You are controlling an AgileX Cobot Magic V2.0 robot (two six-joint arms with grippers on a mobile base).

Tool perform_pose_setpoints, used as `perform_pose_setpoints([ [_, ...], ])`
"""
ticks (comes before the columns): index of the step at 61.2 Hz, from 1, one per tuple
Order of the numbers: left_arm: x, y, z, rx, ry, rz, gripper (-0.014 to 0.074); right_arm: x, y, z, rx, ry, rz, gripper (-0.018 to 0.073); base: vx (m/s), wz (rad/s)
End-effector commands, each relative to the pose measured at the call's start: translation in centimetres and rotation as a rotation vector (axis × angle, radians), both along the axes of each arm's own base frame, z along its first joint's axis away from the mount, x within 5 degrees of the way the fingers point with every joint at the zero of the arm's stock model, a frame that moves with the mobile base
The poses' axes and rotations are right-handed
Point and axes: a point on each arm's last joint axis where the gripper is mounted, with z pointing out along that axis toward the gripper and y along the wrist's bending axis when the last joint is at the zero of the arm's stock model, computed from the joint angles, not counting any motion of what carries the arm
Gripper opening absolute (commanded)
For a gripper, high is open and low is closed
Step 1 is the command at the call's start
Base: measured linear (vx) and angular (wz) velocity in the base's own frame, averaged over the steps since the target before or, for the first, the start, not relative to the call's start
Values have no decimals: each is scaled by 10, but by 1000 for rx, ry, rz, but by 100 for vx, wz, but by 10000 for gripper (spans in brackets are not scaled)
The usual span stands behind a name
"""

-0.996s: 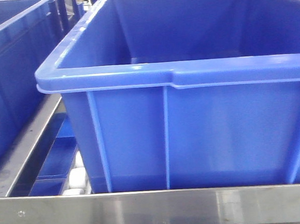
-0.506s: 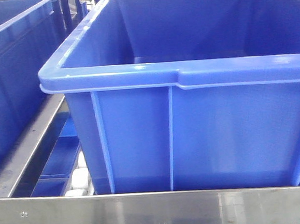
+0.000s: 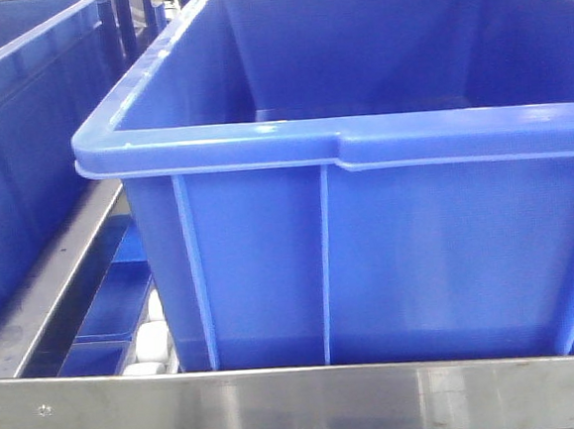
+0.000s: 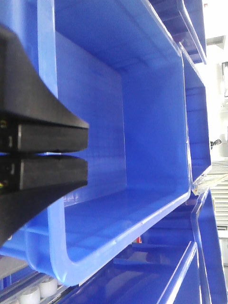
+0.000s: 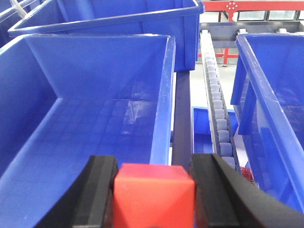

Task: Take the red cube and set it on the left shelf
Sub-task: 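Move the right gripper with the red cube over a blue bin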

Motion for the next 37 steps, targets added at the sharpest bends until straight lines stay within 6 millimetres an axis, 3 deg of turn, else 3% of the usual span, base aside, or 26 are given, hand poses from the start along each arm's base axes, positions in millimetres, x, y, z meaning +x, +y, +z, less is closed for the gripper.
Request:
perform_pose_setpoints([
  [1, 1, 0, -1, -8, -50, 3, 106, 1, 1, 16, -5, -102, 15, 59, 0, 0],
  [9, 1, 0, -1, -8, -50, 3, 106, 8, 2, 15, -7, -80, 18, 59, 0, 0],
  [15, 1, 0, -1, -8, -50, 3, 106, 26, 5, 14, -14, 7, 22, 59, 0, 0],
  [25, 1, 0, -1, -8, -50, 3, 106, 75, 17, 20, -32, 150, 58, 59, 0, 0],
  [37, 1, 0, -1, -8, -50, 3, 106, 145, 57, 40, -56, 230, 165, 59, 0, -3],
])
